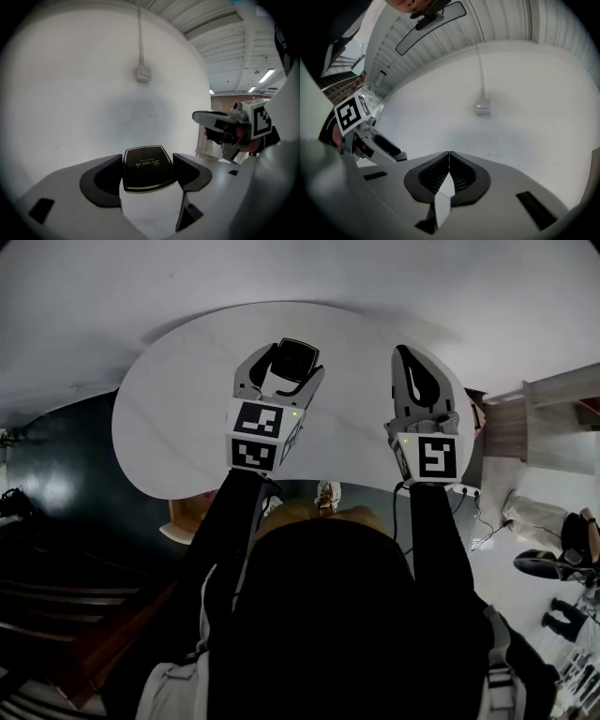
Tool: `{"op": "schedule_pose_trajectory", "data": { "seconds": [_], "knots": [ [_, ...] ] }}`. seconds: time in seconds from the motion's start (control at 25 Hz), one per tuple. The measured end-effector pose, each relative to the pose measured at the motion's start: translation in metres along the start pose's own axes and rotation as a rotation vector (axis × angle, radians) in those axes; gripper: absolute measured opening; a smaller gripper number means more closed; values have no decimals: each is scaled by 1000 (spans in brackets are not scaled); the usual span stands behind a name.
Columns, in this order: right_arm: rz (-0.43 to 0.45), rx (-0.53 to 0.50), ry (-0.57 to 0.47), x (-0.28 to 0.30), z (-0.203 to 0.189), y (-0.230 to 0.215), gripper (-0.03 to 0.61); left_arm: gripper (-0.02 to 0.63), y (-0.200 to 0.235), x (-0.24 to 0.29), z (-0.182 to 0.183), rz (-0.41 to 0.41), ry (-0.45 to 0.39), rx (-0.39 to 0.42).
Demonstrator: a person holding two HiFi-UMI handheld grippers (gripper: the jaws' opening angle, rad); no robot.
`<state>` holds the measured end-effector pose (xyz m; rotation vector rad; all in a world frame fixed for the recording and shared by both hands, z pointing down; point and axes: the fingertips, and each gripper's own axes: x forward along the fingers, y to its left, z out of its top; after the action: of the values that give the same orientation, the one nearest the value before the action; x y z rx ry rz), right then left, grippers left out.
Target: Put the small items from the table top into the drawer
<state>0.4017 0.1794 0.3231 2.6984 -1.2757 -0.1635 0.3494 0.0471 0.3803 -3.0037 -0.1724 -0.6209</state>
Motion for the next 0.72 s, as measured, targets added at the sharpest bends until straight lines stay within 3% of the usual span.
{"op": "schedule_pose_trajectory", "data": {
  "seconds": [0.16,0.28,0.6,0.72],
  "knots": [
    [51,4,-15,3,6,18,28,346,-2,-32,8,23,-28,23],
    [132,17,-20,15,12,50,28,345,16,-57,4,87,-28,15],
    [422,29,-50,49,38,201,28,347,91,-184,-43,344,-8,-65],
    [586,38,-95,54,53,276,28,347,115,-250,-66,477,0,-105]
  ]
}}
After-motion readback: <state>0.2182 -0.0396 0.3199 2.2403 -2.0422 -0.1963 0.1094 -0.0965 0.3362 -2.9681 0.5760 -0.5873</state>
